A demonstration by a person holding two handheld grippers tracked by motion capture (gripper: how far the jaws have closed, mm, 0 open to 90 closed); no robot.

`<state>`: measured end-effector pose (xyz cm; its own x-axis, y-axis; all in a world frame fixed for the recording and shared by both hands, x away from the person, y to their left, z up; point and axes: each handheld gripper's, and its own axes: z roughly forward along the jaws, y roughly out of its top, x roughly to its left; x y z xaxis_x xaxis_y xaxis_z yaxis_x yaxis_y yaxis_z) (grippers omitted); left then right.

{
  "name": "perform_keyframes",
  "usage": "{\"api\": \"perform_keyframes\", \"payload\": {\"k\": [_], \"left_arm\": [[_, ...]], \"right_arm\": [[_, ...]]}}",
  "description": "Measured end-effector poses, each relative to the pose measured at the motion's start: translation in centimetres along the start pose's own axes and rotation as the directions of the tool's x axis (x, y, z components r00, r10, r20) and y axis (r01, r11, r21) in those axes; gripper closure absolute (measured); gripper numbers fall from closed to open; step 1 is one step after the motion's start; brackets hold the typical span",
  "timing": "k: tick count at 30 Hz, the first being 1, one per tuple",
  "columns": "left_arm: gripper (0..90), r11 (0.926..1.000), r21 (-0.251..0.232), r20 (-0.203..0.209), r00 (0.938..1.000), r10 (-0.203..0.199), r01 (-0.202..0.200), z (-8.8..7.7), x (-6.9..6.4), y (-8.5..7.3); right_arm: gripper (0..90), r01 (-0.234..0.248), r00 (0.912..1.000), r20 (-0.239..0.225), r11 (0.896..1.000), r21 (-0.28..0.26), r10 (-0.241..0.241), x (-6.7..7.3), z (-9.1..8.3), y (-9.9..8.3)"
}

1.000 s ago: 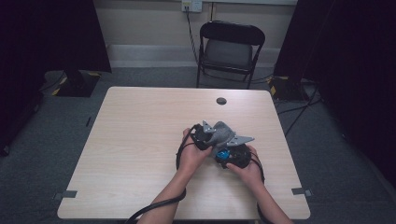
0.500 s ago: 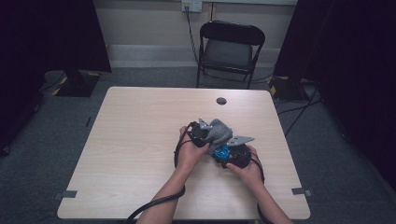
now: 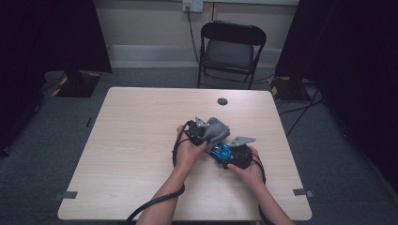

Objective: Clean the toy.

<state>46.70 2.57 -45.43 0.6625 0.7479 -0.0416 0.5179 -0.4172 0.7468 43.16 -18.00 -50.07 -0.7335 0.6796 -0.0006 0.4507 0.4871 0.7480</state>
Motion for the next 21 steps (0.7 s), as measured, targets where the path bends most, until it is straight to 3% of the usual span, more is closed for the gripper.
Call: {"api": "perform_keyframes", "payload": {"k": [16, 21], "left_arm": [[74.8, 0.9997, -0.009, -0.022, 0.9995, -0.024, 0.024, -0.1, 1.0, -0.1], [74.9, 0.9999, -0.01, -0.038, 0.9992, -0.014, 0.014, -0.2, 1.1, -0.1]], "right_arm": [[24.8, 0.0, 1.0, 0.0, 1.0, 0.0, 0.0, 0.0, 0.0, 0.0], [24.8, -0.001, 1.0, 0.0, 1.0, 0.0, 0.001, 0.0, 0.0, 0.0]]}}
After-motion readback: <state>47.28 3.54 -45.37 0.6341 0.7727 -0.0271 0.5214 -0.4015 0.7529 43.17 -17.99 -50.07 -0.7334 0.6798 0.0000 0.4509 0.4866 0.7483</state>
